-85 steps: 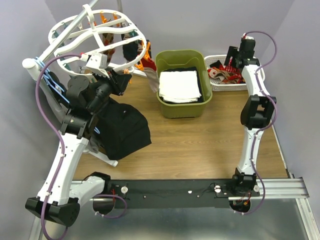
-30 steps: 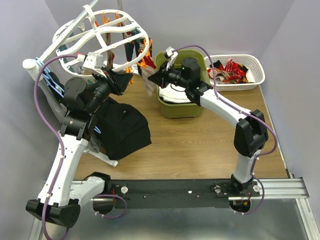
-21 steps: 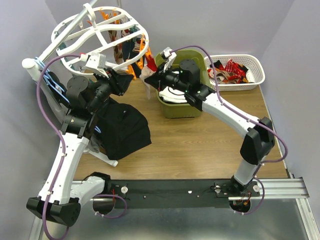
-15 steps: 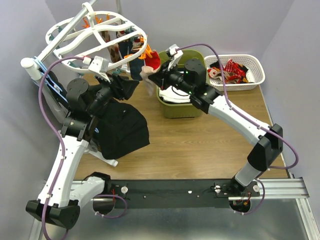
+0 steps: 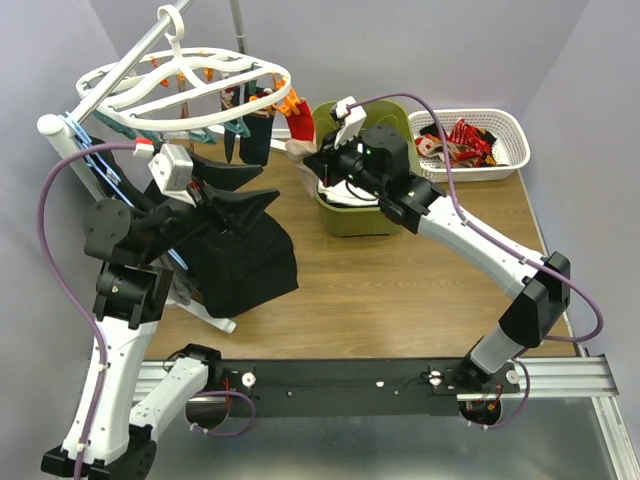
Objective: Remove the socks clipped to the hanger
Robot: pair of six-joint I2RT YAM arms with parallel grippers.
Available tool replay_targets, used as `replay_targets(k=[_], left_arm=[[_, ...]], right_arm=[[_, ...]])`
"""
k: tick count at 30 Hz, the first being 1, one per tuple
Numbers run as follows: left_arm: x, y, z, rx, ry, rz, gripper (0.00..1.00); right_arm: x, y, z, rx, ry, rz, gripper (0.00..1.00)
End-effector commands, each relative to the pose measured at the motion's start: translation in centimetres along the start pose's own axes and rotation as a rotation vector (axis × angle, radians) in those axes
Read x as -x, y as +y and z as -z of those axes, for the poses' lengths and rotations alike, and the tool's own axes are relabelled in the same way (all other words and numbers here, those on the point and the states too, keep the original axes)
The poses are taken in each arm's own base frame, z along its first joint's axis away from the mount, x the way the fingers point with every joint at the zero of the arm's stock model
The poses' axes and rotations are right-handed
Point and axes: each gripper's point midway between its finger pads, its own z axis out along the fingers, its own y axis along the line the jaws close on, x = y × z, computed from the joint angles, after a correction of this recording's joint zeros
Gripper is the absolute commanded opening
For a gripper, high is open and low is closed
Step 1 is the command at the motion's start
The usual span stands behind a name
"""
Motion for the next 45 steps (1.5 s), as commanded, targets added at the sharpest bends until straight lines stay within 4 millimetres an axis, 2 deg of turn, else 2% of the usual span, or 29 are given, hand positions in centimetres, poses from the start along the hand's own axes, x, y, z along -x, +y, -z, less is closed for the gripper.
replay_targets(k=[1,5,7,8,9,10,11,12,14,15,17,18,20,21,23,26,27,33,37,38,39,40,45], left_arm=[[2.4,-2.5,-1.0,-0.149,-0.042,0.081,0.62],[3.7,-1.3,-2.9,-0.114,-0.071,0.166,0.59],[4.9,-1.5,-3.4,-0.111,-0.097,0.178,0.59],[5.0,-0.7,-4.2,-0.079,-0.107,0.199,0.59],[5.6,-1.3,-4.6,-0.089,-0.12,0.213,0.59],[5.4,-1.0,-5.1,-0.064,-0.114,0.233,0.59],[5.0,0.6,-6.3,0.016,-0.12,0.257,0.59],[5.7,-0.1,-7.0,0.024,-0.12,0.254,0.59],[3.2,2.1,-8.7,0.149,-0.042,0.318,0.58],[3.5,3.1,-8.9,0.212,-0.058,0.327,0.58],[2.4,3.2,-10.0,0.235,-0.038,0.357,0.57],[2.5,4.2,-10.1,0.301,-0.056,0.364,0.57],[1.7,4.4,-10.3,0.355,-0.045,0.381,0.57],[1.7,6.0,-9.8,0.455,-0.071,0.38,0.57],[1.1,6.4,-9.4,0.517,-0.066,0.4,0.57],[-0.4,8.4,-8.6,0.665,-0.046,0.43,0.54],[-0.1,8.8,-8.3,0.701,-0.058,0.445,0.54],[-2.2,10.3,-7.7,0.816,-0.052,0.466,0.55],[-2.6,10.9,-7.7,0.854,-0.081,0.502,0.57],[-3.3,11.3,-8.0,0.873,-0.066,0.512,0.57],[-2.8,11.7,-7.8,0.907,-0.084,0.521,0.57],[-3.5,11.9,-7.6,0.936,-0.065,0.528,0.58],[-4.3,12.7,-8.8,0.96,-0.082,0.559,0.6]], right_arm=[[1.8,0.3,1.9,-0.054,-0.037,0.035,0.01],[2.5,0.8,2.4,-0.062,-0.047,0.049,0.01],[2.8,1.1,2.6,-0.066,-0.052,0.054,0.01],[3.0,1.2,2.8,-0.067,-0.057,0.054,0.01],[3.1,1.5,2.8,-0.064,-0.058,0.055,0.01],[3.2,1.4,2.9,-0.073,-0.061,0.058,0.01],[3.3,1.5,3.0,-0.077,-0.065,0.059,0.01],[3.3,1.9,3.2,-0.076,-0.064,0.062,0.01],[3.5,1.9,3.4,-0.092,-0.071,0.072,0.01],[3.4,2.2,3.5,-0.091,-0.065,0.075,0.01],[3.5,2.3,3.8,-0.107,-0.067,0.077,0.01],[3.4,2.6,3.8,-0.104,-0.065,0.079,0.01],[3.5,2.6,4.3,-0.114,-0.069,0.081,0.01],[3.5,3.0,4.5,-0.111,-0.069,0.083,0.01],[3.8,3.2,5.1,-0.113,-0.081,0.085,0.01],[3.5,3.5,5.5,-0.123,-0.084,0.094,0.01],[3.1,3.8,5.5,-0.12,-0.079,0.103,0.01],[2.3,3.8,5.6,-0.163,-0.077,0.143,0.01],[1.9,3.9,5.7,-0.169,-0.074,0.157,0.01],[1.8,3.7,5.7,-0.175,-0.072,0.164,0.01],[1.7,3.9,5.8,-0.172,-0.072,0.168,0.01],[1.7,3.8,5.8,-0.175,-0.072,0.169,0.01],[1.4,3.6,6.0,-0.197,-0.068,0.208,0.01]])
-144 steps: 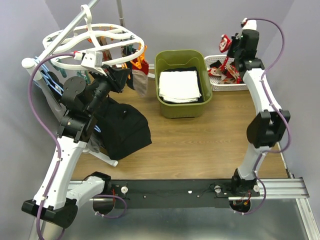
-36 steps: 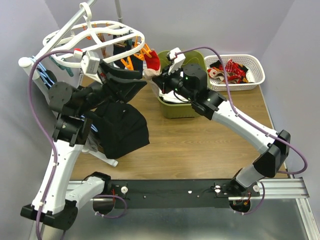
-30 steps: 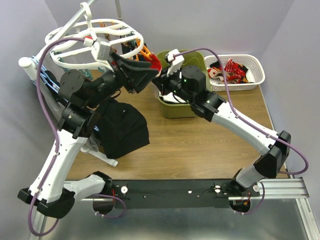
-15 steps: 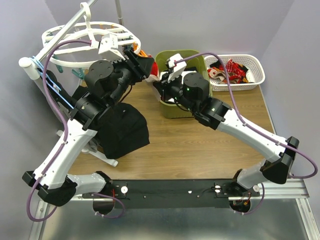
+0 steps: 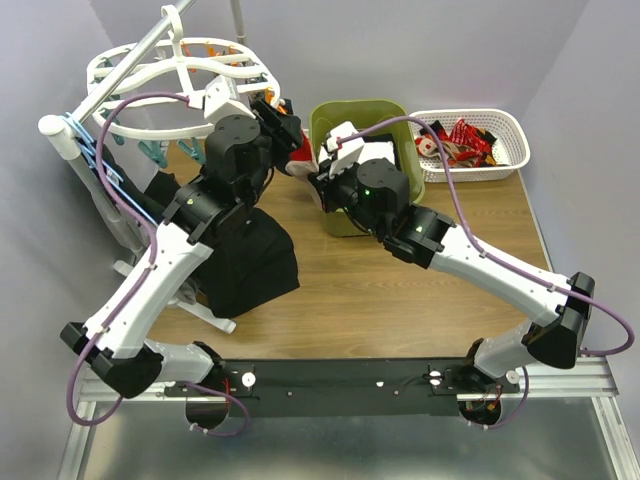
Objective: Remove the socks clipped to the hanger
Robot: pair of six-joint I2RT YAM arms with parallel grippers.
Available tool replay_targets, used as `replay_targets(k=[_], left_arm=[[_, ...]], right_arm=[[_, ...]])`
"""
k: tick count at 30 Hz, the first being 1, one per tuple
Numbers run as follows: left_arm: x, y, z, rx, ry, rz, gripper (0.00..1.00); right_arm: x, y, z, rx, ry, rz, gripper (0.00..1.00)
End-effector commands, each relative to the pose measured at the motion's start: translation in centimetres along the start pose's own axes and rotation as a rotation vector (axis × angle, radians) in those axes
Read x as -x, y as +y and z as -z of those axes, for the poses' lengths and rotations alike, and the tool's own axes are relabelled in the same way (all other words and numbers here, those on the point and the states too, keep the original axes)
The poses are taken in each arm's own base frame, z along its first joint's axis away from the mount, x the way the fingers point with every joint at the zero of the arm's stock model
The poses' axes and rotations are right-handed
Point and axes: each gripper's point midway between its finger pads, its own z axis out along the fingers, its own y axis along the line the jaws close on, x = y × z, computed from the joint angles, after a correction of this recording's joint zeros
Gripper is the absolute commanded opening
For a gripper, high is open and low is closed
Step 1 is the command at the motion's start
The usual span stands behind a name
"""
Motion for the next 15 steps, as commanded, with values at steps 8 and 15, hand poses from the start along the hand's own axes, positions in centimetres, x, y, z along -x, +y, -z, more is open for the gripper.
replay_targets(k=[8,15], left_arm=[[0.1,1.8,-2.3,0.154,-0.075,0.071,0.61],[0.1,3.5,-2.8,0.235,-0.123,0.081,0.65]], right_arm=[[-0.2,-0.3,0.6,-0.062,-0.028,0.106,0.01],[-0.9,-0.3,1.1,-0.065,-0.026,0.141,0.01]])
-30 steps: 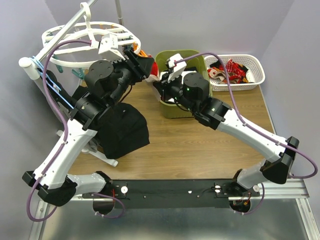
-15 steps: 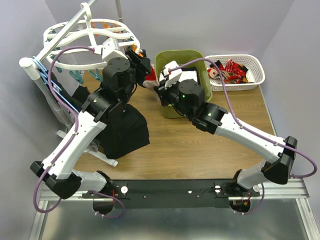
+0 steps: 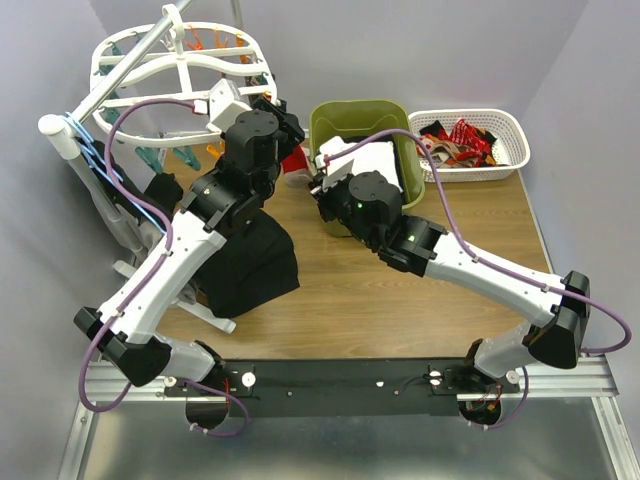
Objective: Remove the socks clipped to the hanger
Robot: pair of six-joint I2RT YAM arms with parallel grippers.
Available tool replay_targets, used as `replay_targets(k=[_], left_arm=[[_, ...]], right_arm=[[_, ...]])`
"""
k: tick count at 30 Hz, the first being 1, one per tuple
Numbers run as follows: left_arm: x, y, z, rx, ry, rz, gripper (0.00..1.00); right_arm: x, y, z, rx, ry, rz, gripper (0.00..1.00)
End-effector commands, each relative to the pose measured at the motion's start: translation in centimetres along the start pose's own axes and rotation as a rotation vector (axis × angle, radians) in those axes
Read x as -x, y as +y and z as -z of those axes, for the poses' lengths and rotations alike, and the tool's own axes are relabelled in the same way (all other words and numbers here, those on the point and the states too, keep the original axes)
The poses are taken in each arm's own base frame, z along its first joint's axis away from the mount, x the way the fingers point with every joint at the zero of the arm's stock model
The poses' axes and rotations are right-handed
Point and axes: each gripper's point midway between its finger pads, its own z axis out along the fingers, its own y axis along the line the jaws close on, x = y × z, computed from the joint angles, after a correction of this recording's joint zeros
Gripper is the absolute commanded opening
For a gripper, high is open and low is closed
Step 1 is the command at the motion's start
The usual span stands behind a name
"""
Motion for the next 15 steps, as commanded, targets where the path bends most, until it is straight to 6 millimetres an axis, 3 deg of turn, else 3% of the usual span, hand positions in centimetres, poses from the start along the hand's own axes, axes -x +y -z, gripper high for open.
replay_targets(k=[1,11,15], left_arm=[[1.3,1.3,-0.4,0.086,-0.082,0.032,0.65],[1.6,2.9,-1.6,0.167,-0.152,-0.031,0.64],[1.8,2.9,-1.7,0.151,-0.174,-0.056,0.52]], right_arm=[[1.5,-0.7,1.1,-0.034,-0.061,0.023,0.01],[1.1,-0.4,1.4,-0.025,-0.076,0.059,0.01],[1.4,-0.4,2.0,-0.02,-0.098,0.063,0.01]])
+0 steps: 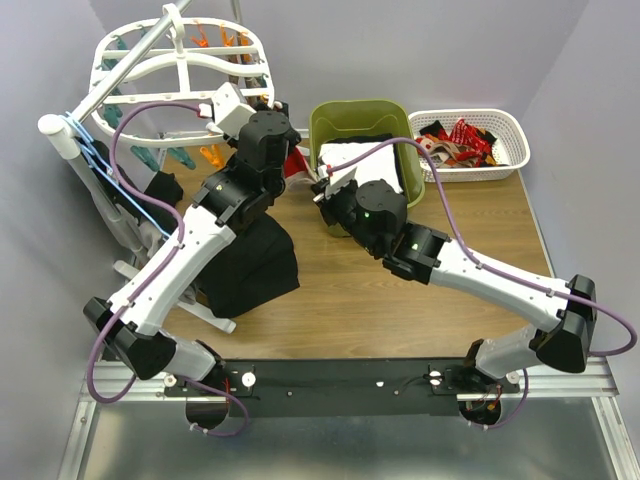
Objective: Remove the socks clipped to the hanger
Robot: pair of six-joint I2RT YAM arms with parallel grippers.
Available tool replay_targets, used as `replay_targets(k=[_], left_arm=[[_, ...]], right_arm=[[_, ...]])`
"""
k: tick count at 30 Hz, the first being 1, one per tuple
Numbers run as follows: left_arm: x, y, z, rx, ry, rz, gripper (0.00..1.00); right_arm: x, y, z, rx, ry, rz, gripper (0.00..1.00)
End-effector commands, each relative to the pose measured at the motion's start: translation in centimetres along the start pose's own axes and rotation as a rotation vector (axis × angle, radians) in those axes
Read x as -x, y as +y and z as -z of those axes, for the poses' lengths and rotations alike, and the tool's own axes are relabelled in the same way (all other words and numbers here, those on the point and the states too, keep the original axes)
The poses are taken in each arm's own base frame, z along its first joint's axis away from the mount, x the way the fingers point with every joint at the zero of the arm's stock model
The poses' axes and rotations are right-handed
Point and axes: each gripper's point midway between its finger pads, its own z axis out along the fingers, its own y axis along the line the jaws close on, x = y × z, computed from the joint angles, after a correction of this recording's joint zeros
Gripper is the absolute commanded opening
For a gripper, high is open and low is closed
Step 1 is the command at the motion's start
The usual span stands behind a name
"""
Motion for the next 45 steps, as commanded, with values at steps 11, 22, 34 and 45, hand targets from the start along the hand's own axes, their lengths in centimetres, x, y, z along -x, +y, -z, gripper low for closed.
replay_targets(k=[11,22,34,45], left_arm=[[2.5,-0.6,0.7,-0.083,-0.099,-0.038,0.0],[3.6,-2.3,2.5,-0.22,-0.092,-0.042,0.0],[3.7,-2.5,2.6,-0.255,-0.103,-0.097,0.0],[2.5,-0.9,1.1,-0.244,-0.041,-0.02,0.68]], right_arm=[[1.0,-0.4,1.3,-0.02,-0.061,0.013,0.01],[-2.1,-1.7,1.3,-0.124,0.005,-0.008,0.01],[-5.1,-3.9,2.2,-0.223,0.057,-0.058,0.01],[0.4,-1.5,2.0,-0.039,-0.024,-0.078,0.01]])
